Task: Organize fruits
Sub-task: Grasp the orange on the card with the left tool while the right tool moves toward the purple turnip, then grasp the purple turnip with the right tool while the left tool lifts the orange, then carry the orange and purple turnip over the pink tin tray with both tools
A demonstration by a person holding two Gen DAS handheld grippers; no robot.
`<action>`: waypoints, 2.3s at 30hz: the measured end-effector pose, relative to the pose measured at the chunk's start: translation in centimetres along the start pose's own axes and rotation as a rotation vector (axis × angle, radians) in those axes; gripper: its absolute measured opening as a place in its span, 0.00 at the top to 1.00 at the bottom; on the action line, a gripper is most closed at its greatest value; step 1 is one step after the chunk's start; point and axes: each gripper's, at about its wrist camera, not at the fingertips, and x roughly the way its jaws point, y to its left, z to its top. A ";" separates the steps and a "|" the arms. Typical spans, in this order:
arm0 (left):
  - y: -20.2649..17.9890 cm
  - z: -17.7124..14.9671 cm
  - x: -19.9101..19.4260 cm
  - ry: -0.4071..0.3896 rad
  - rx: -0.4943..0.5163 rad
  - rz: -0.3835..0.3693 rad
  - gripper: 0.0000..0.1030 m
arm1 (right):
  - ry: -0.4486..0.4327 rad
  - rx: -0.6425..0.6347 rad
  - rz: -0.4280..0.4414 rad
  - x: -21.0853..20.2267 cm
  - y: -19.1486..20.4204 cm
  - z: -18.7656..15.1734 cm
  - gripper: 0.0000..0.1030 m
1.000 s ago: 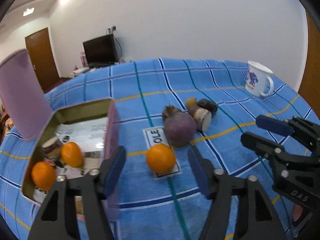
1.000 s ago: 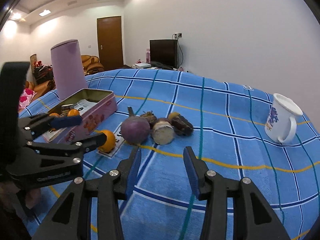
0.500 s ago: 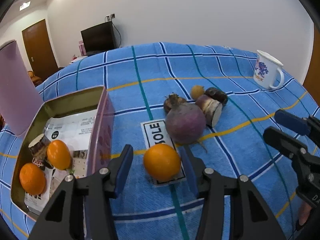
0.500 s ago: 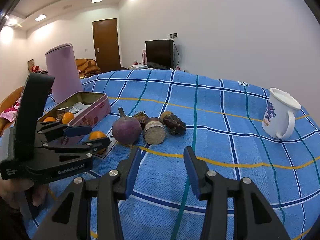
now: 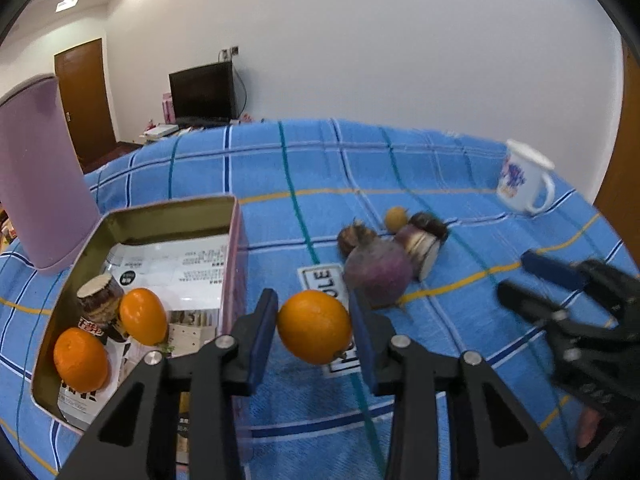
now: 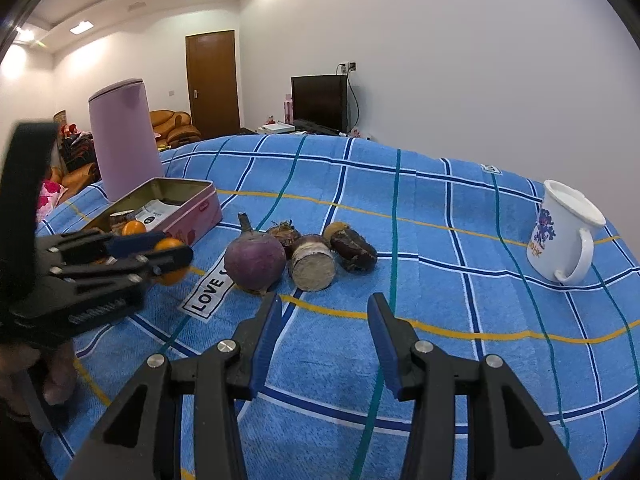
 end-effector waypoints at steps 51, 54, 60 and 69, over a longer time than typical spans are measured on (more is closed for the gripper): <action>5.0 1.2 -0.6 -0.110 -0.111 0.108 0.63 | 0.164 -0.098 0.014 9.2 5.4 4.1 0.48; 4.7 1.1 -0.7 -0.113 -0.097 0.112 0.63 | 0.141 -0.054 0.055 8.1 4.9 3.6 0.48; 4.0 1.0 -0.7 -0.125 -0.070 0.103 0.63 | 0.053 -0.018 0.079 6.0 4.7 3.4 0.48; 3.2 0.8 -1.0 -0.146 -0.042 0.097 0.63 | -0.040 0.022 0.087 4.0 4.2 3.1 0.48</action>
